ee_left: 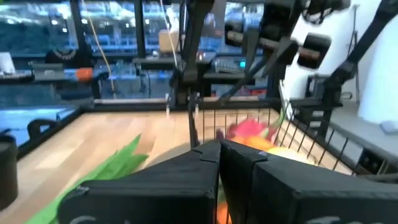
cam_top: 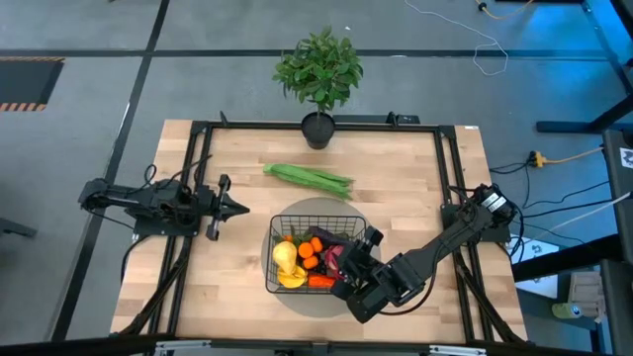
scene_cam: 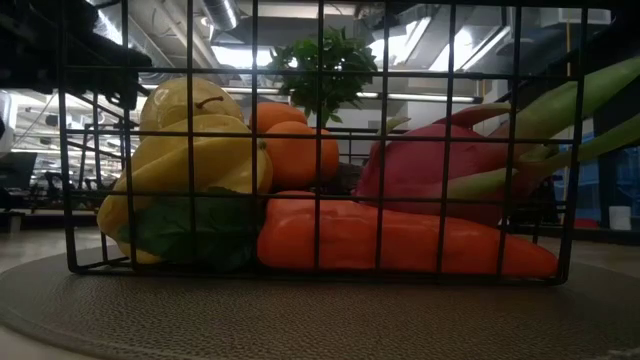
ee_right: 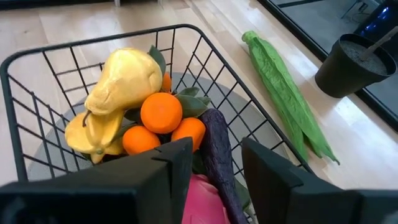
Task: Build produce basket
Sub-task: Put the lettuce into the black wire basket
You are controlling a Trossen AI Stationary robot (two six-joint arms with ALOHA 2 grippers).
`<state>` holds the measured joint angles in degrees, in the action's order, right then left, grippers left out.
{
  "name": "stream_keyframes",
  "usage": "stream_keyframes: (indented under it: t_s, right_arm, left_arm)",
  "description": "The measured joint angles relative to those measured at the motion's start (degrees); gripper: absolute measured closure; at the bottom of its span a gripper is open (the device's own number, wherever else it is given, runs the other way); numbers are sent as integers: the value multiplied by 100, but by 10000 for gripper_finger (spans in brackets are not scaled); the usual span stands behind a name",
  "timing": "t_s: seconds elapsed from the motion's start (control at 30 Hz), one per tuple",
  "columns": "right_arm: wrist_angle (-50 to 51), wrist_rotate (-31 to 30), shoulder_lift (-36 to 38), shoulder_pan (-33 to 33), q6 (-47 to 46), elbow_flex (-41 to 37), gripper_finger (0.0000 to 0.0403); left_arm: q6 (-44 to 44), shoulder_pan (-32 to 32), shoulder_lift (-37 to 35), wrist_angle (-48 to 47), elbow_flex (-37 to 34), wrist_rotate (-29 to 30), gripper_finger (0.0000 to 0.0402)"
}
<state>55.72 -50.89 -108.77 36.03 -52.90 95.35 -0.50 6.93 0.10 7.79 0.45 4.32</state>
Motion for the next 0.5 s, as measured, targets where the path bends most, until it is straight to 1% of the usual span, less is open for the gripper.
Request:
stream_keyframes:
  t_s: [0.1,0.2,0.3,0.5]
  right_arm:
    - [-3,0,0,0,85,0,267]
    - [-2,0,0,0,89,0,267]
    - [-2,-6,0,0,125,0,267]
    - [-7,-484,0,-94,285,0,267]
  left_arm:
    - [-72,-108,0,-191,0,4,400]
    - [-374,-215,2,-637,0,-3,401]
    - [-476,-316,13,-659,4,-95,399]
    - [-389,-595,17,-665,4,-79,400]
